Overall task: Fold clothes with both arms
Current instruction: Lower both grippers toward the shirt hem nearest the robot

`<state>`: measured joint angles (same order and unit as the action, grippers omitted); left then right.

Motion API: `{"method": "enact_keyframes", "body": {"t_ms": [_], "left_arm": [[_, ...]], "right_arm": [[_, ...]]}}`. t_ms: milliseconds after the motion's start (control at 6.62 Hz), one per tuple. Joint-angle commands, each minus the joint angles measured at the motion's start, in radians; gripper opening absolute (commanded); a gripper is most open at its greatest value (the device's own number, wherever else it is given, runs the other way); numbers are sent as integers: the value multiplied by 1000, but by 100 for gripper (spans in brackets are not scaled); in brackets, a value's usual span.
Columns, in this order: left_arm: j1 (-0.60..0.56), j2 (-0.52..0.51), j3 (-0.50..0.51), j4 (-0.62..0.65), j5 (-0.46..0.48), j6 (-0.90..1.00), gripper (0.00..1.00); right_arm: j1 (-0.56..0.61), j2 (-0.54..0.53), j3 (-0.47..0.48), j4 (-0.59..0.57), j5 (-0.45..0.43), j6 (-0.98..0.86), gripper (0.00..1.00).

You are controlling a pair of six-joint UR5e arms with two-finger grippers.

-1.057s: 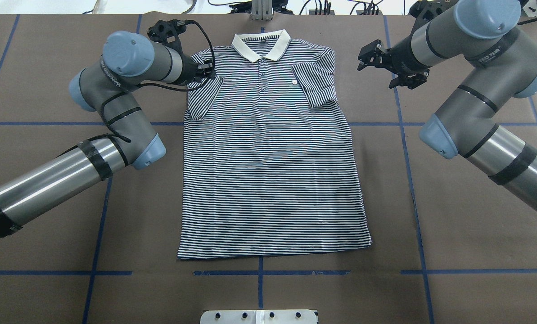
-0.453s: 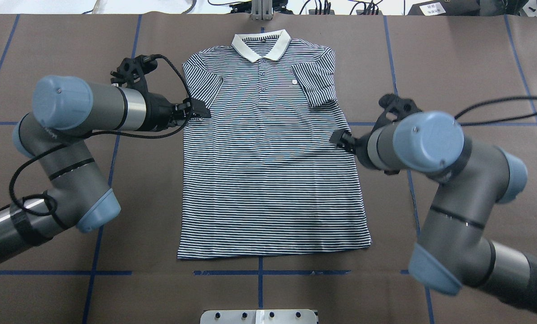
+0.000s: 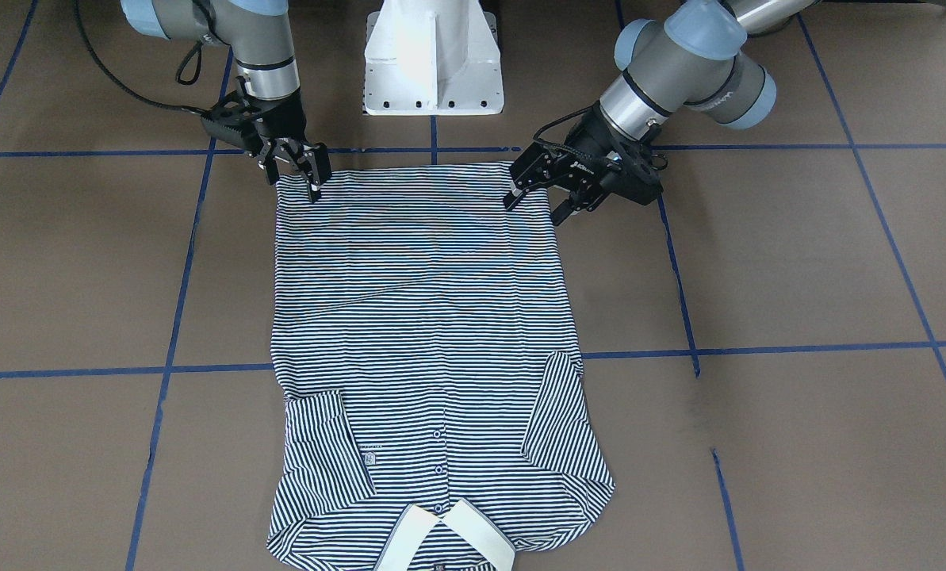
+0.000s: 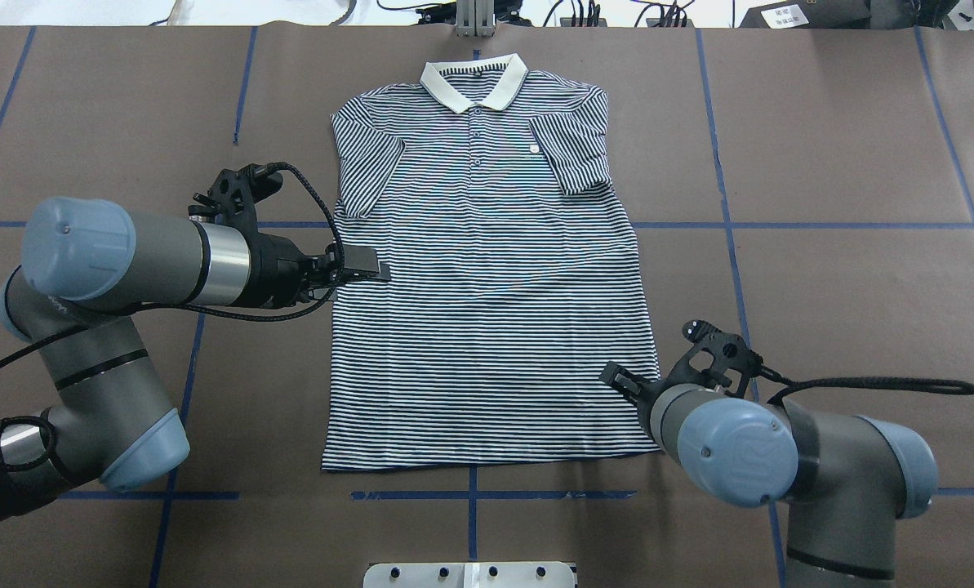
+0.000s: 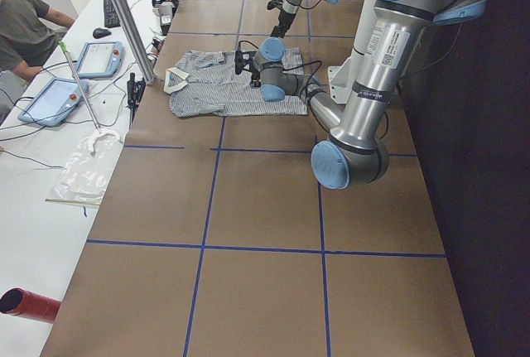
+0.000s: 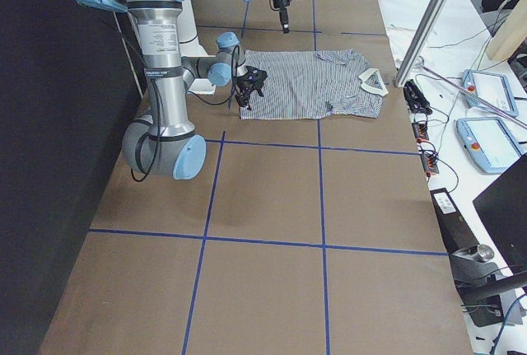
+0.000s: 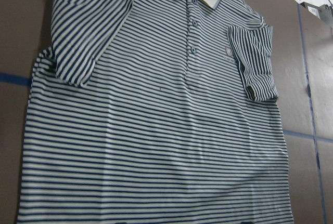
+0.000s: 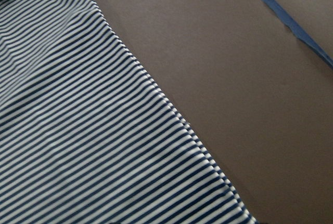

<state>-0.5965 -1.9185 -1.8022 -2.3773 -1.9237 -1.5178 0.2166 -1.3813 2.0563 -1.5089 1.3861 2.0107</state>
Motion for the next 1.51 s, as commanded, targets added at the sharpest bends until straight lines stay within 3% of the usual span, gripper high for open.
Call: {"method": "enact_keyframes", "body": {"t_ms": [0,302,453,755,1208,1359], "left_arm": [[15,6,0,1,8,-16,95],[17,7,4,0,6,-15,95],[17,9,6,1,6,-15,95],[17,19,4,0,8,-13,96],[18,38,1,4,12,-16,96],[58,67,-67,76,50,-72,86]], "right_arm": [[-75,-24,-2,-56,-42,81,82],[-95,-51,-2,-57,-38,100,76],[-94,-51,-2,-57,-39,100,67],[-91,-50,2,-57,-39,99,0],[-77,-38,34,-57,-38,98,0],[-69,-54,89,-57,-36,98,0]]}}
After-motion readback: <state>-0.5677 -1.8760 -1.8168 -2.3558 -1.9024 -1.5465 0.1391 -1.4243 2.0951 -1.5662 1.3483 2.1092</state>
